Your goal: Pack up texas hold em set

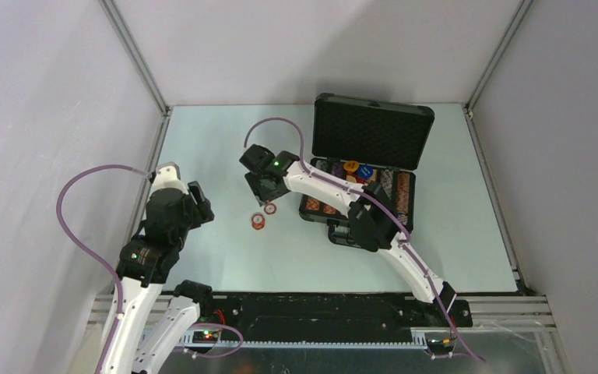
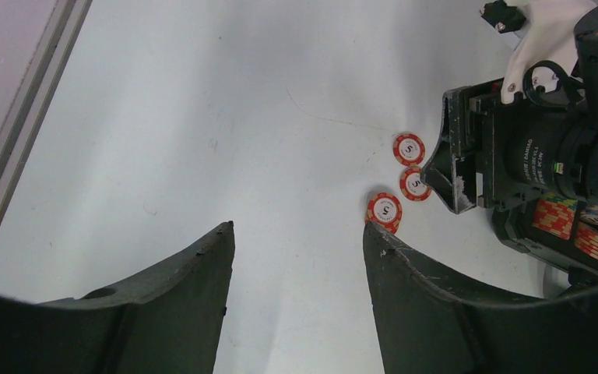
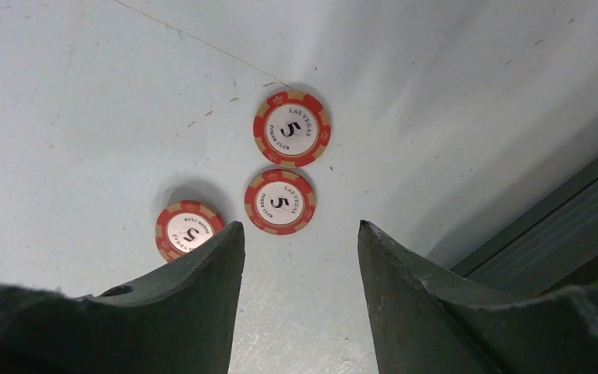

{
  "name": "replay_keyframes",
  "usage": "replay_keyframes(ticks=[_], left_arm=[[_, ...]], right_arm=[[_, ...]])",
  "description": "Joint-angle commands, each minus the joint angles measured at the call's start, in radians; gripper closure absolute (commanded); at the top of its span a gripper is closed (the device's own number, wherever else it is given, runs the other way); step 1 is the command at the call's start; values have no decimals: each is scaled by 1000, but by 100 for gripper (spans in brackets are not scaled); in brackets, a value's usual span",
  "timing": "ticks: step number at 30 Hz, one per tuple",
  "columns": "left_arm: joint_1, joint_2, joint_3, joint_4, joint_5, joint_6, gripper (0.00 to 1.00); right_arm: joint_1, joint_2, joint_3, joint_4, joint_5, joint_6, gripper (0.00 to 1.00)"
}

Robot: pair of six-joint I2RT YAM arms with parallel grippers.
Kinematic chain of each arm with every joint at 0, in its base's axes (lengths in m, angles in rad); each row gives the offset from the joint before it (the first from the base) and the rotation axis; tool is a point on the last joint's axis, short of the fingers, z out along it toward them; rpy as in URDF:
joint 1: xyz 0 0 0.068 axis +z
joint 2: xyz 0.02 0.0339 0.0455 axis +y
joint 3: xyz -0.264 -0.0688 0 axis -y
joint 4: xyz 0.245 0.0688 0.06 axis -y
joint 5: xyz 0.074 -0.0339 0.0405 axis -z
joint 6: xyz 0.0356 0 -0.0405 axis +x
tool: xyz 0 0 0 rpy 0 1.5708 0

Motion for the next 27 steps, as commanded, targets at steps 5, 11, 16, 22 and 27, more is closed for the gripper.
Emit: replay_keyframes(ticks=[5,11,16,22,27], left_arm=[[-2,-1,-8,33,-2,26,33],[-2,0,-9,33,3,26,33],[-2,0,-8,33,4,26,33],[-3,3,-8,36,6,27,33],[-2,5,-9,35,6,27,33]], right_arm=[[-10,58,141,9,-22,-9,37],[-17,107,144,71,-31,-25,37],[-28,144,146,99,-36,-28,36],[-43,168,155,102,-45,-34,33],[-43,192,163,80,-59,-55,34]])
